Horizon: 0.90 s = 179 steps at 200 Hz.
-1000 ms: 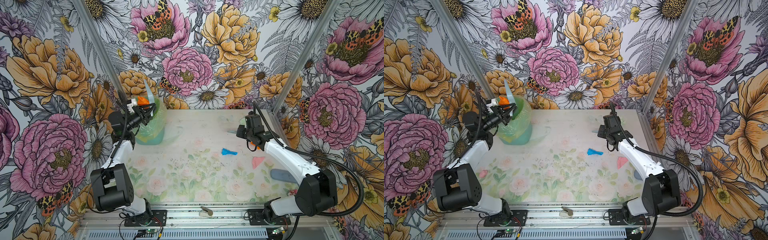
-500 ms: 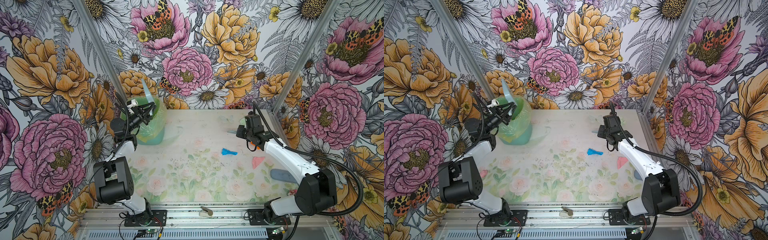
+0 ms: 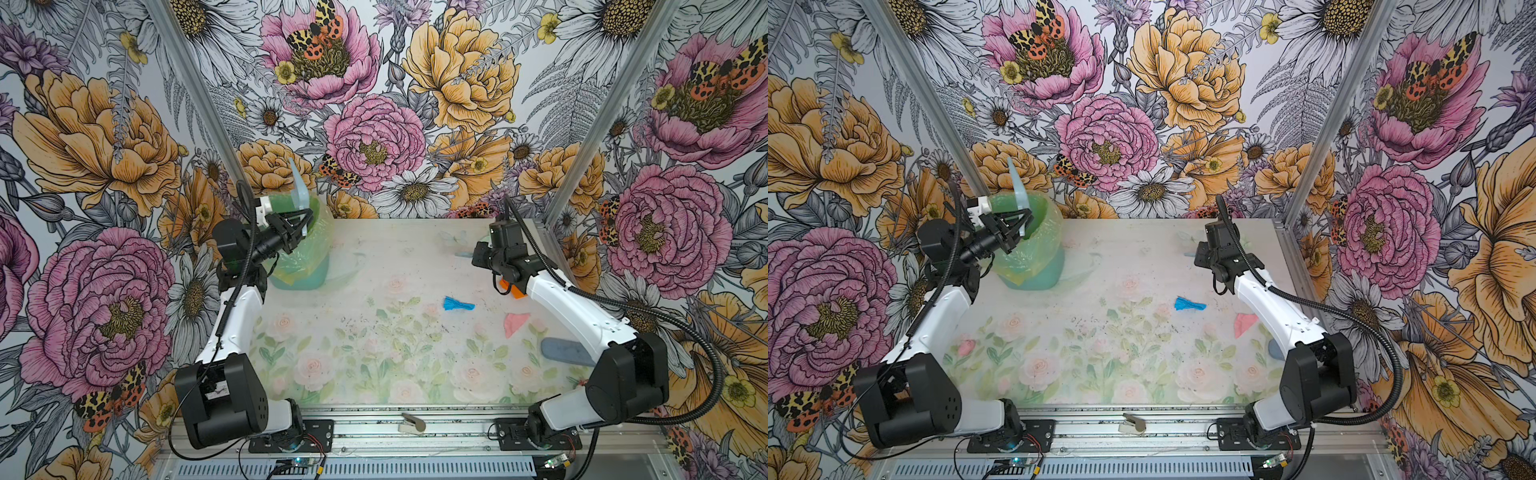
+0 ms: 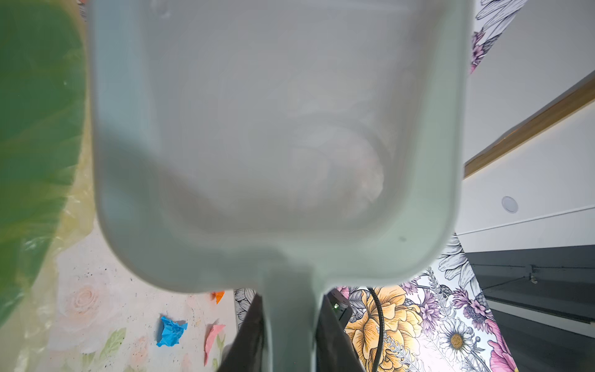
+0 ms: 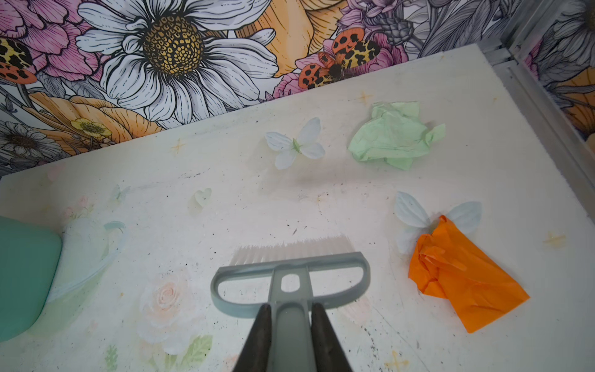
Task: Sweep away the paper scraps from the table
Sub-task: 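Lower the empty dustpan with the left while the right brushes toward the light green paper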
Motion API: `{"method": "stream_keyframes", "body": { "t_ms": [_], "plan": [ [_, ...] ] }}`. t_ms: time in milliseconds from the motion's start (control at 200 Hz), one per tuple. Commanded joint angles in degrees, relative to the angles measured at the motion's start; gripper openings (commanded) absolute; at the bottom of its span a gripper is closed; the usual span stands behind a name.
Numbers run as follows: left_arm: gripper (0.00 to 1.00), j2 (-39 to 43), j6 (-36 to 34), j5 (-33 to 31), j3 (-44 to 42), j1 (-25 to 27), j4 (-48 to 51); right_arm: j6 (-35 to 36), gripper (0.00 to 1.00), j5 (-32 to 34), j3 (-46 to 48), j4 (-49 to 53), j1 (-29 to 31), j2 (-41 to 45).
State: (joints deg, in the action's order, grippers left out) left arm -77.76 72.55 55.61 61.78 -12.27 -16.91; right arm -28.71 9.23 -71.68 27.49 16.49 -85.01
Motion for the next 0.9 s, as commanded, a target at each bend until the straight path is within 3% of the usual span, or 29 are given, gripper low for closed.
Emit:
{"method": "stream_keyframes", "body": {
  "t_ms": [0,140,270,625,891],
  "plan": [
    [0.08,2.5,-17.4,-6.3,3.9,3.2,19.1,1.7,0.0,3.8,-3.2,-0.8,-0.8,-1.5],
    [0.08,5.6,-32.1,-18.6,7.5,9.3,34.8,2.2,0.0,6.1,-5.6,-0.8,-2.3,-3.4],
    [0.08,7.3,-39.4,-30.2,8.4,16.0,41.1,2.6,0.0,8.5,-7.8,-1.1,-3.7,-5.4],
    [0.08,4.6,-49.7,-50.1,7.5,32.1,45.3,-0.7,0.0,16.1,-12.1,-6.2,-6.5,-11.4],
    [0.08,0.3,-53.4,-58.5,6.6,39.2,47.1,-8.5,0.0,20.3,-15.9,-9.1,-8.4,-18.7]
  ]
}}
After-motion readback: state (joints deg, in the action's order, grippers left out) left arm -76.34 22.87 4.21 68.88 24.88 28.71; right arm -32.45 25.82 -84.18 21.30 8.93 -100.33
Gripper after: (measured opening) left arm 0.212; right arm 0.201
